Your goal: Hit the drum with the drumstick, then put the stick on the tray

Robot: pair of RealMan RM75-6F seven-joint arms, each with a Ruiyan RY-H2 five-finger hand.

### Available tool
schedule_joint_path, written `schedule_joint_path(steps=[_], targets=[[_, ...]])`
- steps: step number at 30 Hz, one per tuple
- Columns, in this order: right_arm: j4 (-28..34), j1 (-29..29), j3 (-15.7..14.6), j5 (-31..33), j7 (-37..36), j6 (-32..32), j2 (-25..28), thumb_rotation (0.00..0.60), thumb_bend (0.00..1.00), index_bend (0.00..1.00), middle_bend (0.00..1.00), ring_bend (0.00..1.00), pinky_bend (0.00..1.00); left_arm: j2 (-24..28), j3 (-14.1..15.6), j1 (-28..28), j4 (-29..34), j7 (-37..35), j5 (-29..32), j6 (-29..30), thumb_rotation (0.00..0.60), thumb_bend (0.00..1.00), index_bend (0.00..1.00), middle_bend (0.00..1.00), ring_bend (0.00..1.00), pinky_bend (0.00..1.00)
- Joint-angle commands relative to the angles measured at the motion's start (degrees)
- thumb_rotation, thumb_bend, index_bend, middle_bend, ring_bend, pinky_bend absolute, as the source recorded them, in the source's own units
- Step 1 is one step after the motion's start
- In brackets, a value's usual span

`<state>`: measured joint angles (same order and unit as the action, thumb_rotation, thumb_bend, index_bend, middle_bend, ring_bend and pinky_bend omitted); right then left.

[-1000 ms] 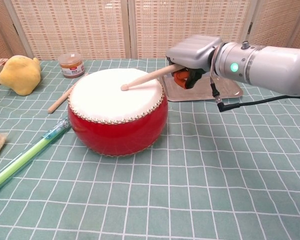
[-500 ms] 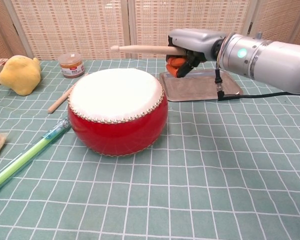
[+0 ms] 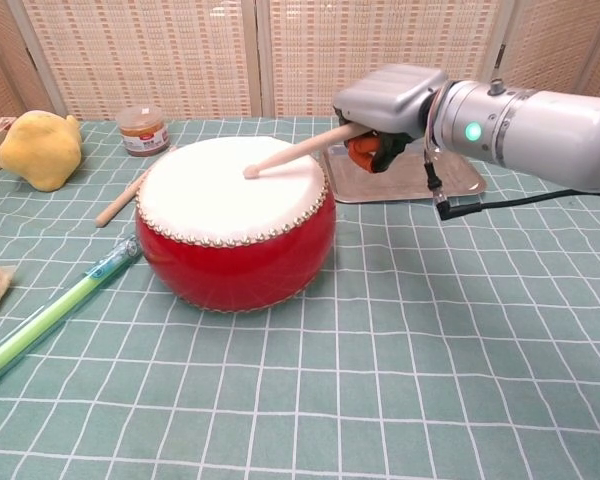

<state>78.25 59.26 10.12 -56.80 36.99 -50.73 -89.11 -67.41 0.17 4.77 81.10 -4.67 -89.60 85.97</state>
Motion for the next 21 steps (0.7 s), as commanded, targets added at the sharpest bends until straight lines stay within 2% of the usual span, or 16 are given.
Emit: schedule_joint_path(steps=[1, 5, 9, 14, 18, 21], targets=[[1.7, -2.4, 2.6, -1.1, -8.8, -2.6, 2.5, 0.600, 0.65, 0.99, 0.94, 1.00, 1.00, 0.0, 0.1, -0.1, 0.0, 0.0, -0.2, 0.2, 0.600, 0.25, 0.03, 0.00, 0.00, 0.00], [-1.7, -3.5, 2.3, 1.1, -11.0, -0.6, 2.7, 0.600, 0.65, 0.98, 0.94, 1.00, 1.00, 0.1, 0.1, -0.1, 0.1, 0.1, -0.3, 0.3, 0.600, 0.25, 0.03, 0.00, 0.00, 0.00], [-8.0, -4.0, 2.4, 2.2, -15.0, 2.4, 0.8, 0.600, 0.65, 0.97, 0.94, 0.99, 1.00, 0.2, 0.2, -0.2, 0.5, 0.5, -0.3, 0.3, 0.600, 0.25, 0.03, 0.00, 0.00, 0.00], [-19.6, -3.4, 2.7, 1.2, -21.1, 7.1, -4.0, 0.600, 0.64, 0.94, 0.92, 0.93, 1.00, 0.6, 0.2, -0.4, 1.3, 1.3, 0.1, 0.2, 0.600, 0.25, 0.03, 0.00, 0.00, 0.00], [-28.7, -2.3, 3.0, -0.6, -26.4, 10.9, -8.3, 0.600, 0.60, 0.90, 0.88, 0.87, 1.00, 0.9, 0.2, -0.5, 2.1, 2.0, 0.4, 0.1, 0.600, 0.25, 0.03, 0.00, 0.00, 0.00], [-35.7, -1.1, 3.3, -2.4, -30.4, 13.6, -11.7, 0.600, 0.56, 0.86, 0.83, 0.81, 0.96, 1.2, 0.2, -0.6, 2.7, 2.5, 0.6, 0.0, 0.600, 0.25, 0.03, 0.00, 0.00, 0.00]])
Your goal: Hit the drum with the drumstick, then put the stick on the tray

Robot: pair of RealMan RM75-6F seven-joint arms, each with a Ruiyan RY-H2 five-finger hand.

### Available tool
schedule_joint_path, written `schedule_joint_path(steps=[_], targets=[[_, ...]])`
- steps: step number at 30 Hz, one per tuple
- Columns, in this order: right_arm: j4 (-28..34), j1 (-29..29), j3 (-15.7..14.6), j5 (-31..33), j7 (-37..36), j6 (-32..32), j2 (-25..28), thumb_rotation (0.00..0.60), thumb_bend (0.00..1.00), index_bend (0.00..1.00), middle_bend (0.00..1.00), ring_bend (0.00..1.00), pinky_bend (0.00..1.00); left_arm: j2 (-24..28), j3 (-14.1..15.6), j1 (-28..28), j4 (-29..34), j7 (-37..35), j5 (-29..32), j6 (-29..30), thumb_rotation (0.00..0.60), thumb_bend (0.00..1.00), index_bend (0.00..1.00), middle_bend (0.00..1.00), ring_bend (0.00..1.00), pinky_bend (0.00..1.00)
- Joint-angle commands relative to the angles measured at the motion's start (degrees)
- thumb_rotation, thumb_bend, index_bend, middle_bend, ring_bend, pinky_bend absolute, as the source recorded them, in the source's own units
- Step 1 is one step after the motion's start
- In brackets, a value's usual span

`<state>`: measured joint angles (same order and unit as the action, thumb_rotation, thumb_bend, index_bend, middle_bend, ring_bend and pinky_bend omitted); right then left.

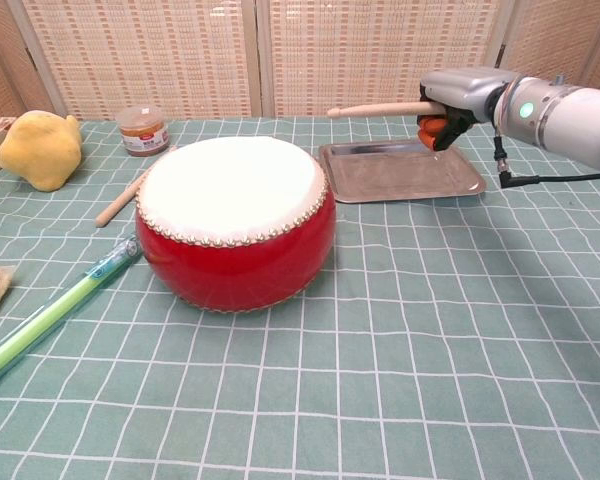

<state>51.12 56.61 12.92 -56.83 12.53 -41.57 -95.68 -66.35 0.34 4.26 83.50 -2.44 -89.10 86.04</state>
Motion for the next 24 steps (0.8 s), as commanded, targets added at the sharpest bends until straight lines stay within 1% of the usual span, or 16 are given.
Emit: schedule_joint_path(steps=[1, 5, 10, 13, 15, 16, 17, 19, 21, 24], targets=[[-11.2, 2.0, 0.6, -3.1, -7.6, 5.3, -6.5, 0.600, 0.55, 0.85, 0.81, 0.78, 0.92, 0.3, 0.0, -0.1, 0.5, 0.4, 0.2, 0.0, 0.600, 0.25, 0.03, 0.00, 0.00, 0.00], [-19.3, 3.6, 0.6, -5.6, -11.8, 7.8, -10.5, 0.600, 0.50, 0.79, 0.75, 0.71, 0.83, 0.5, 0.0, -0.2, 1.2, 0.8, 0.3, 0.0, 0.600, 0.25, 0.03, 0.00, 0.00, 0.00], [-27.5, 5.2, 0.7, -7.7, -16.2, 10.5, -14.7, 0.600, 0.45, 0.69, 0.63, 0.58, 0.69, 0.7, 0.0, -0.4, 1.5, 0.9, 0.6, -0.1, 0.600, 0.25, 0.03, 0.00, 0.00, 0.00], [-28.7, 5.5, 0.7, -8.1, -16.9, 10.9, -15.3, 0.600, 0.43, 0.64, 0.58, 0.52, 0.63, 0.7, 0.0, -0.4, 1.5, 0.9, 0.6, -0.1, 0.600, 0.25, 0.03, 0.00, 0.00, 0.00], [-30.9, 5.8, 0.7, -8.6, -18.1, 11.8, -16.3, 0.600, 0.40, 0.58, 0.50, 0.43, 0.56, 0.7, 0.0, -0.4, 1.5, 0.9, 0.7, -0.2, 0.600, 0.25, 0.03, 0.00, 0.00, 0.00], [-32.3, 6.1, 0.9, -8.7, -19.0, 12.7, -16.9, 0.600, 0.38, 0.53, 0.45, 0.36, 0.50, 0.7, 0.0, -0.4, 1.4, 0.7, 0.9, -0.3, 0.600, 0.25, 0.03, 0.00, 0.00, 0.00], [-33.4, 6.4, 1.1, -8.8, -19.6, 13.3, -17.4, 0.600, 0.37, 0.50, 0.42, 0.34, 0.48, 0.7, -0.1, -0.5, 1.4, 0.6, 0.9, -0.3, 0.600, 0.25, 0.03, 0.00, 0.00, 0.00], [-35.3, 6.7, 1.4, -9.2, -20.7, 13.7, -18.1, 0.600, 0.34, 0.41, 0.37, 0.27, 0.42, 0.7, 0.0, -0.5, 1.3, 0.4, 0.8, -0.3, 0.600, 0.25, 0.03, 0.00, 0.00, 0.00], [-36.8, 7.0, 1.8, -9.3, -21.6, 14.0, -18.5, 0.600, 0.32, 0.37, 0.34, 0.24, 0.39, 0.7, 0.0, -0.5, 1.2, 0.3, 0.8, -0.3, 0.600, 0.25, 0.03, 0.00, 0.00, 0.00], [-38.7, 7.1, 2.6, -9.3, -22.3, 14.4, -18.9, 0.600, 0.32, 0.34, 0.32, 0.22, 0.37, 0.6, 0.0, -0.6, 1.1, 0.2, 0.8, -0.3, 0.600, 0.25, 0.03, 0.00, 0.00, 0.00]])
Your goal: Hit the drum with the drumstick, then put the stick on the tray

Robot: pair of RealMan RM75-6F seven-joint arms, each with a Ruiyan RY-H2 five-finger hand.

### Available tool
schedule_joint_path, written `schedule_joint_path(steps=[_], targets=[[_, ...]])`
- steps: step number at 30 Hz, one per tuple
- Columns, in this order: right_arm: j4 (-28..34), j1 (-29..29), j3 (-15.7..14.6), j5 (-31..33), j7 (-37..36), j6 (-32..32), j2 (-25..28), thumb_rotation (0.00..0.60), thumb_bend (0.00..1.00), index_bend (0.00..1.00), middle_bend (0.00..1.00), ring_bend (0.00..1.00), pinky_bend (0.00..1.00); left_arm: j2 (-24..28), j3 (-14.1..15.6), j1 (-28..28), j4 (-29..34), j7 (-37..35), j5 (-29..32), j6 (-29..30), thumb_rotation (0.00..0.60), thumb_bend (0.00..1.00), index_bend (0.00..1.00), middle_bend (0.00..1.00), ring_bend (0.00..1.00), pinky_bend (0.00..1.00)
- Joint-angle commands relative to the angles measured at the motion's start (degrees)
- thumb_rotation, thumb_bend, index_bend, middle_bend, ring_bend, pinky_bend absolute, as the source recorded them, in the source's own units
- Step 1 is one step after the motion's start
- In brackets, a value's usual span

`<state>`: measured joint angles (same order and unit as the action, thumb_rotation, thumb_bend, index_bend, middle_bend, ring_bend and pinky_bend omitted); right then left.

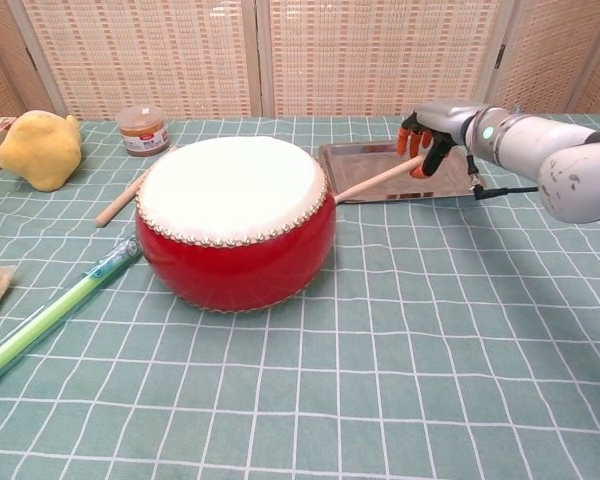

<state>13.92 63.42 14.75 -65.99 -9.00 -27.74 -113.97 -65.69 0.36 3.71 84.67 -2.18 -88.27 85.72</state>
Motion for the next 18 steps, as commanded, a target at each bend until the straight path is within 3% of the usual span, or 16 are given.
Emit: schedule_joint_path(steps=[1, 13, 18], targets=[[-2.0, 0.3, 0.9, 0.0, -0.8, 0.8, -0.7, 0.600, 0.32, 0.33, 0.31, 0.21, 0.37, 0.0, 0.0, 0.0, -0.1, 0.0, 0.0, 0.0, 0.600, 0.25, 0.03, 0.00, 0.00, 0.00], [-2.2, 0.0, 2.3, -0.6, -1.7, 1.5, 0.4, 0.600, 0.27, 0.06, 0.18, 0.08, 0.20, 0.1, -0.1, 0.1, 0.2, 0.1, -0.6, 0.2, 0.600, 0.25, 0.03, 0.00, 0.00, 0.00], [4.1, -2.2, 0.7, -3.9, -5.1, -4.9, 4.1, 0.600, 0.27, 0.06, 0.18, 0.07, 0.19, 0.2, -0.3, 0.3, 0.0, -0.2, -0.8, 0.4, 0.600, 0.25, 0.03, 0.00, 0.00, 0.00]])
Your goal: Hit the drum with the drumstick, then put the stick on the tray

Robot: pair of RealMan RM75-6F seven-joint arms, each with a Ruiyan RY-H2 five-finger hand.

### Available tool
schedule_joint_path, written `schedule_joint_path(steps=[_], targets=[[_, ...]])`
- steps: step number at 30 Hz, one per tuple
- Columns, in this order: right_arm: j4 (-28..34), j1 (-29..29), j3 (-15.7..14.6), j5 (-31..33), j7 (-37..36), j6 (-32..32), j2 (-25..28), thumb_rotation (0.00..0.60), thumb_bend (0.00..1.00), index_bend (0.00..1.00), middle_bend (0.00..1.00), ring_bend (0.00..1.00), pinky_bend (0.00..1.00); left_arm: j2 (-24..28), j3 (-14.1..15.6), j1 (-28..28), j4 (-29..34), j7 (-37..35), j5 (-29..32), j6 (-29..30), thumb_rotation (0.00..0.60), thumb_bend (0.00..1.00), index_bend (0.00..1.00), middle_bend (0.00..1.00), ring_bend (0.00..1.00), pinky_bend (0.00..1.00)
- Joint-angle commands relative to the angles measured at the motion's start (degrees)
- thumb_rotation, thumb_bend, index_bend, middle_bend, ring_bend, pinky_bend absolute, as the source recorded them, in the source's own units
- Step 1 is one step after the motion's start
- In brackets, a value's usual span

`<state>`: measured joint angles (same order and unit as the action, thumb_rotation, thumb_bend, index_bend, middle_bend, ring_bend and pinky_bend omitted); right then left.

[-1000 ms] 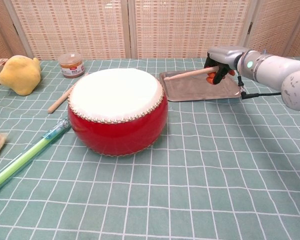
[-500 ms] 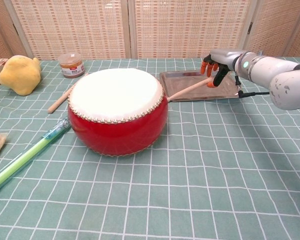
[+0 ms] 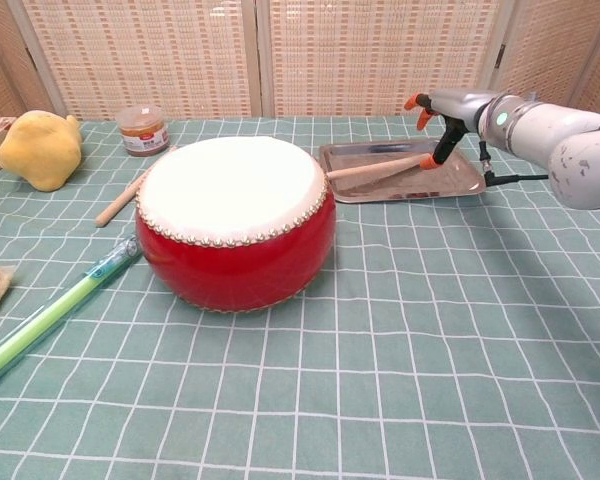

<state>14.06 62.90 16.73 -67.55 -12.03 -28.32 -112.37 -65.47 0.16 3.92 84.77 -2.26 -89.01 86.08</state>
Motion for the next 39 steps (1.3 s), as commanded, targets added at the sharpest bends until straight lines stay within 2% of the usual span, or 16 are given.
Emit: schedule_joint_path(steps=[1, 5, 9, 12, 16, 18, 22, 27, 30, 35, 39], targets=[[6.5, -3.0, -2.2, -3.8, -2.5, -7.2, 4.1, 0.600, 0.27, 0.07, 0.18, 0.07, 0.19, 0.0, -0.2, 0.1, -0.2, -0.3, 0.0, 0.1, 0.600, 0.25, 0.03, 0.00, 0.00, 0.00], [18.8, -9.2, -4.7, -7.3, -0.3, -17.9, 12.1, 0.600, 0.27, 0.14, 0.18, 0.09, 0.20, 0.0, -0.5, 0.3, -0.5, -0.7, 0.0, 0.3, 0.600, 0.25, 0.03, 0.00, 0.00, 0.00], [39.9, -17.6, -5.7, -6.6, 8.6, -27.2, 24.4, 0.600, 0.28, 0.18, 0.18, 0.10, 0.21, -0.3, -1.0, 0.9, -0.3, -0.6, -0.3, 0.2, 0.600, 0.25, 0.03, 0.00, 0.00, 0.00], [54.8, -22.9, -6.2, -4.5, 15.1, -31.5, 33.0, 0.600, 0.31, 0.19, 0.18, 0.10, 0.21, -0.3, -1.4, 1.5, 0.1, -0.1, -0.4, -0.1, 0.600, 0.25, 0.03, 0.00, 0.00, 0.00], [68.7, -29.5, -7.9, -3.9, 19.1, -38.2, 41.1, 0.600, 0.32, 0.16, 0.18, 0.10, 0.21, -0.2, -2.0, 2.3, 1.0, 0.6, -0.4, -0.3, 0.600, 0.25, 0.03, 0.00, 0.00, 0.00], [73.4, -32.8, -9.2, -4.5, 19.6, -41.4, 44.5, 0.600, 0.32, 0.15, 0.17, 0.09, 0.21, -0.1, -2.4, 2.6, 1.5, 1.1, -0.4, -0.4, 0.600, 0.25, 0.03, 0.00, 0.00, 0.00], [79.4, -38.7, -11.9, -7.3, 19.2, -47.6, 48.7, 0.600, 0.32, 0.09, 0.13, 0.06, 0.19, 0.0, -2.6, 3.1, 2.5, 2.2, -0.4, -0.7, 0.600, 0.25, 0.03, 0.00, 0.00, 0.00], [82.8, -45.4, -16.2, -12.0, 16.7, -53.8, 50.8, 0.600, 0.33, 0.03, 0.11, 0.01, 0.14, 0.1, -2.7, 3.6, 3.9, 3.6, -0.9, -0.7, 0.600, 0.25, 0.03, 0.00, 0.00, 0.00], [84.0, -48.8, -18.5, -14.8, 14.7, -56.6, 51.4, 0.600, 0.33, 0.00, 0.05, 0.00, 0.08, 0.3, -2.7, 3.6, 4.7, 4.2, -1.3, -0.3, 0.600, 0.25, 0.03, 0.00, 0.00, 0.00], [85.5, -52.9, -20.9, -19.0, 13.6, -60.5, 52.0, 0.600, 0.33, 0.00, 0.00, 0.00, 0.01, 0.5, -2.6, 3.4, 5.4, 4.7, -2.0, 0.6, 0.600, 0.25, 0.03, 0.00, 0.00, 0.00], [86.3, -54.9, -21.2, -21.2, 14.7, -62.7, 52.3, 0.600, 0.33, 0.00, 0.00, 0.00, 0.00, 0.6, -2.4, 3.5, 5.4, 4.8, -2.3, 0.9, 0.600, 0.25, 0.03, 0.00, 0.00, 0.00]])
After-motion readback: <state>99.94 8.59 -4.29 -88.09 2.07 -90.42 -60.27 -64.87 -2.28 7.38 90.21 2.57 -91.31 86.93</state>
